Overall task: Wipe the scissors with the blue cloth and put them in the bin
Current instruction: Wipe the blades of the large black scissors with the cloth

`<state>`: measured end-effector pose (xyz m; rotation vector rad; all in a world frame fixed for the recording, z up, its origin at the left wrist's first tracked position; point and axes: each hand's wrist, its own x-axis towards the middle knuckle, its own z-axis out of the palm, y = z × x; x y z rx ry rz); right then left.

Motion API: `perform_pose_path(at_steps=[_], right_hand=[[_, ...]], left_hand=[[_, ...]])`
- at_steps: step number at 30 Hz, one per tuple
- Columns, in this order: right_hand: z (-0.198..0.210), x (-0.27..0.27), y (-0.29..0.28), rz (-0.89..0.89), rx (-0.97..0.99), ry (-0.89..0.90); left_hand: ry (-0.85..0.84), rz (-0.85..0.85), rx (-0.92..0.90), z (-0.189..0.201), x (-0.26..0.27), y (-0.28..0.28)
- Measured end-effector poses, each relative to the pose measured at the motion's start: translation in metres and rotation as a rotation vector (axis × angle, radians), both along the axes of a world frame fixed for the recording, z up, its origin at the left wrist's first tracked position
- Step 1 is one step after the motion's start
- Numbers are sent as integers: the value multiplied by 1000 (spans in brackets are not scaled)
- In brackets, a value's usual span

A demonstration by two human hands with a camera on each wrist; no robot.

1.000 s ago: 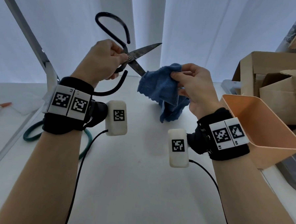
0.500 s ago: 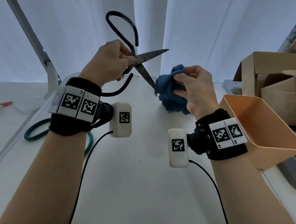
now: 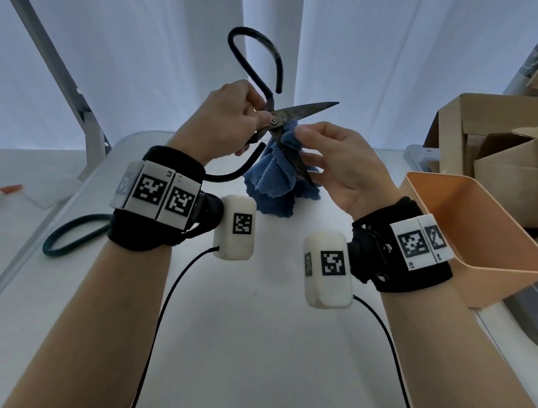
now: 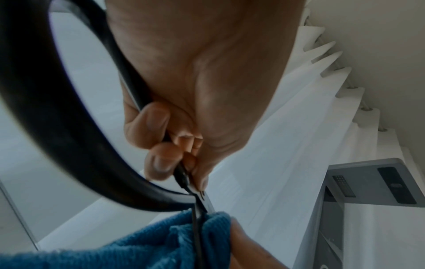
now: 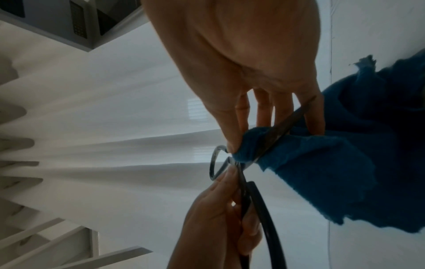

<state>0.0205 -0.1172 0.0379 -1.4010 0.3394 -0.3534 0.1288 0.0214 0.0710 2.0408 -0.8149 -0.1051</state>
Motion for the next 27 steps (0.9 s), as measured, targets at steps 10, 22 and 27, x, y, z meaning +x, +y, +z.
perform_pose_path(at_steps=[10,22,27], right_hand=[[-6,4,-1,-18,-37,63],[-7,4,-1,2,-70,84],[-7,5,-3,41,-98,84]], left_hand=[[-63,-48,25,-2,-4,-4],[-66,-48,30,-3,-3,-6],[-51,-49,47,-3,0,-1]])
